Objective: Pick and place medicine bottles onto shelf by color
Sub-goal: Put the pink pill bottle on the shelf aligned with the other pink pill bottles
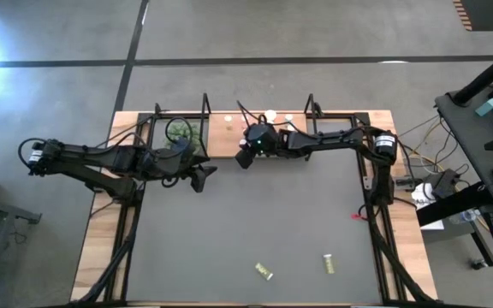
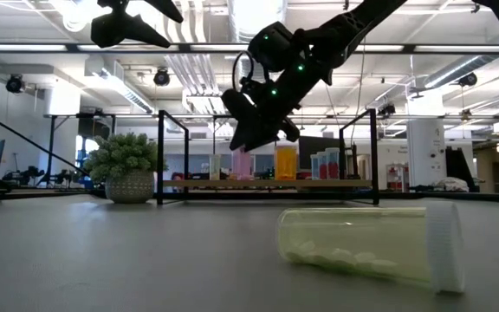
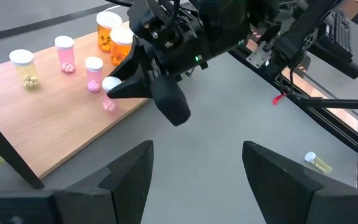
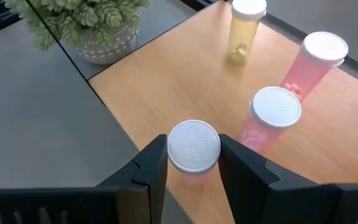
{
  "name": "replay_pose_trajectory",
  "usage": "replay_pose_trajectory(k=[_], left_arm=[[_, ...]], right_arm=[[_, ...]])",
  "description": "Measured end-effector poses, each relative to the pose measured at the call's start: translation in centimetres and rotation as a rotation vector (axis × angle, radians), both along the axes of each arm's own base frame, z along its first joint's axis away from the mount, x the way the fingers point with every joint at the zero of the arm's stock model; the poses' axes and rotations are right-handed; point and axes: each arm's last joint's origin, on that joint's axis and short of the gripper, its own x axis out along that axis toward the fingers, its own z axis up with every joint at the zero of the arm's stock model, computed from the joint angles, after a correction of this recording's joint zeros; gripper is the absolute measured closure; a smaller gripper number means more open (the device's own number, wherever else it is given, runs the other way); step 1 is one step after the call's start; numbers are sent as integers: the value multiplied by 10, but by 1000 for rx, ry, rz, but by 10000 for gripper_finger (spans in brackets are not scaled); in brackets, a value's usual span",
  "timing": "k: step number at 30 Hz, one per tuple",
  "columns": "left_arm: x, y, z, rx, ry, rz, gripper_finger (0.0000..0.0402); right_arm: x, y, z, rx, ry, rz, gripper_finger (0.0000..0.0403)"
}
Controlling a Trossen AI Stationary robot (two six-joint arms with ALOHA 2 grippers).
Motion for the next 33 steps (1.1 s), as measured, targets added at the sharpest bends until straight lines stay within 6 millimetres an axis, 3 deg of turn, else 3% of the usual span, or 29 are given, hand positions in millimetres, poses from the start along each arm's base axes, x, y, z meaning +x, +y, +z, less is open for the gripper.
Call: replay_pose_trajectory(k=[8,33], left_arm=[[0,0,0,9,2,4,171],[0,1,0,24,1,27,171]], right_arm=[[-5,-1,-5,-6,81,20,282],[-4,-1,-4,-8,69,22,282]])
